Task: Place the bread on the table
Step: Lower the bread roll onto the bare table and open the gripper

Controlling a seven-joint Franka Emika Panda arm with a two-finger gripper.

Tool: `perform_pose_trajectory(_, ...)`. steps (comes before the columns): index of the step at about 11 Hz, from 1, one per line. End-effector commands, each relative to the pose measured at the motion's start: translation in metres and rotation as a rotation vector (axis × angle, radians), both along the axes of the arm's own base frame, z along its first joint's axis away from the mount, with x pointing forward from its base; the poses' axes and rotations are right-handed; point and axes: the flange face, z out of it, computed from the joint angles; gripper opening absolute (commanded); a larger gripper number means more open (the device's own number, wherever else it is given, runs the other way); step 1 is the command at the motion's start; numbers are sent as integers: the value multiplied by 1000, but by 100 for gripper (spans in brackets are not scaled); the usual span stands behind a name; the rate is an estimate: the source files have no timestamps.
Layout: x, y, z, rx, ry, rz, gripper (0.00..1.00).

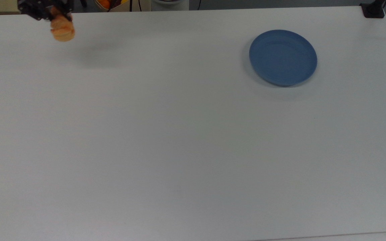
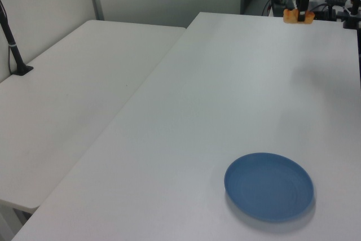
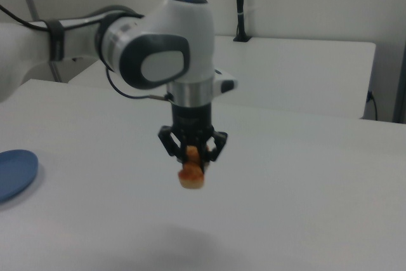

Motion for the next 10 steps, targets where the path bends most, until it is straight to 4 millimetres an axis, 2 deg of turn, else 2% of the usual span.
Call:
perform_pose_trajectory(1,-1,-55,-49,-45,-34,-20,36)
perform_pose_trajectory(4,1,-96,-99,-100,-35,-43,36)
perform_pose_trajectory(6,-4,-121,-122,-125,-36,-44,38)
perform_pose_trajectory(9,0,-139,-161,-167,-39,-56,39)
perform_pose_trajectory(10,-1,-143,-167,-173,-37,-59,40)
